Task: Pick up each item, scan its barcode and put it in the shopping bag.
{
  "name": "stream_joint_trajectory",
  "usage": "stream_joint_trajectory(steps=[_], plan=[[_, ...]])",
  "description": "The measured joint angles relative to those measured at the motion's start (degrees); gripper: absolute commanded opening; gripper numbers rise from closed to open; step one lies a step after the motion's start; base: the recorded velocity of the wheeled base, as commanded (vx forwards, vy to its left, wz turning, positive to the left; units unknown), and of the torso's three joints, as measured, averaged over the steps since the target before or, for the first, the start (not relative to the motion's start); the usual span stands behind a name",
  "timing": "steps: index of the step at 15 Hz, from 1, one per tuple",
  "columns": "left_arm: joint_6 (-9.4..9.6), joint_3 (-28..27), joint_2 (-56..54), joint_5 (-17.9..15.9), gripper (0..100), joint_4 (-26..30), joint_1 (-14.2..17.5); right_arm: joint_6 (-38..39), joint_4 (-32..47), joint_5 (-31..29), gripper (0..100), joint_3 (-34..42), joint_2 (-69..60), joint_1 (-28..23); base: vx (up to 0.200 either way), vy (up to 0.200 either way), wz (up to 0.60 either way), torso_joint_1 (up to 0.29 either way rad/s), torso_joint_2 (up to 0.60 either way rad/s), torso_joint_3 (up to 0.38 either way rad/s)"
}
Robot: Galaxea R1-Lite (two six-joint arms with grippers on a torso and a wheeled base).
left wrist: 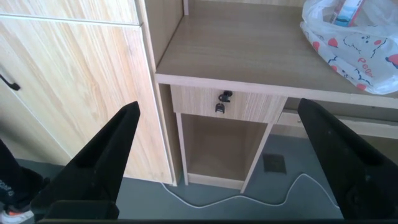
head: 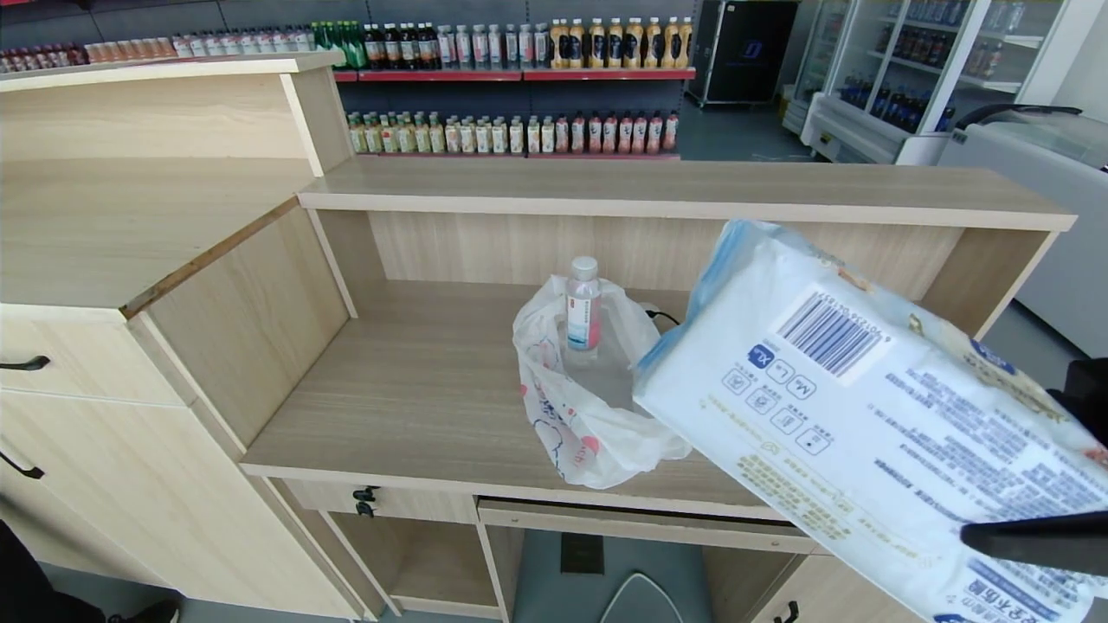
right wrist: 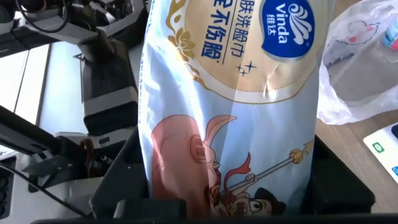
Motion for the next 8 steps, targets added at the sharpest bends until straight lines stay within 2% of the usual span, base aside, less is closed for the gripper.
stream_joint_trajectory(steps=[2, 5, 8], plan=[[0.02, 0.00, 0.00, 0.00, 100, 0.00, 0.02, 0.85, 6.70, -3.25, 0, -4.74, 0.16, 3.73, 0.000, 0.000, 0.00, 0.000, 0.00, 0.000], [0.00, 0.00, 0.00, 0.00, 100, 0.00, 0.02, 2.88, 8.18, -7.58, 0, -8.00, 0.50, 10.95, 0.000, 0.000, 0.00, 0.000, 0.00, 0.000], [0.00, 0.00, 0.00, 0.00, 100, 0.00, -0.02, 3.01, 8.07, -9.78, 0, -9.44, 1.62, 15.12, 0.000, 0.000, 0.00, 0.000, 0.00, 0.000]])
